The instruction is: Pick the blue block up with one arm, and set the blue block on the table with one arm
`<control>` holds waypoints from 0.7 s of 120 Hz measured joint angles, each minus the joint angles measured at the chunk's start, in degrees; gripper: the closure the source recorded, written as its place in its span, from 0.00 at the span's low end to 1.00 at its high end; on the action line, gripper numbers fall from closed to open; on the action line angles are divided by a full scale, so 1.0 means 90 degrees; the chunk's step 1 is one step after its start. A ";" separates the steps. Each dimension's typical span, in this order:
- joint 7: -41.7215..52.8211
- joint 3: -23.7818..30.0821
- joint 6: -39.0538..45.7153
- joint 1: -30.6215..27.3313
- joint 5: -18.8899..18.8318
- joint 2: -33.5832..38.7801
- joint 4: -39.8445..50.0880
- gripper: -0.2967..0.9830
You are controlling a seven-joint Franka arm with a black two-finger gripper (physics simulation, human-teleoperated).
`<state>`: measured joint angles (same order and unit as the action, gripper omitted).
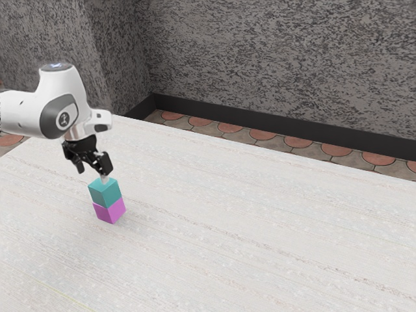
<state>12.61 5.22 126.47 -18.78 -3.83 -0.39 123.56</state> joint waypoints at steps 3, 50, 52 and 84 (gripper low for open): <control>0.0025 0.0002 0.0024 -0.0006 0.0001 -0.0042 0.0005 0.23; 0.0322 -0.0023 0.0201 -0.0166 -0.0005 -0.0421 -0.0068 0.23; 0.0331 -0.0023 0.0204 -0.0171 -0.0005 -0.0437 -0.0069 0.23; 0.0444 -0.0027 0.0262 -0.0127 -0.0009 -0.0793 -0.0119 0.23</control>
<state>16.61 4.98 128.83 -19.92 -3.90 -7.52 122.49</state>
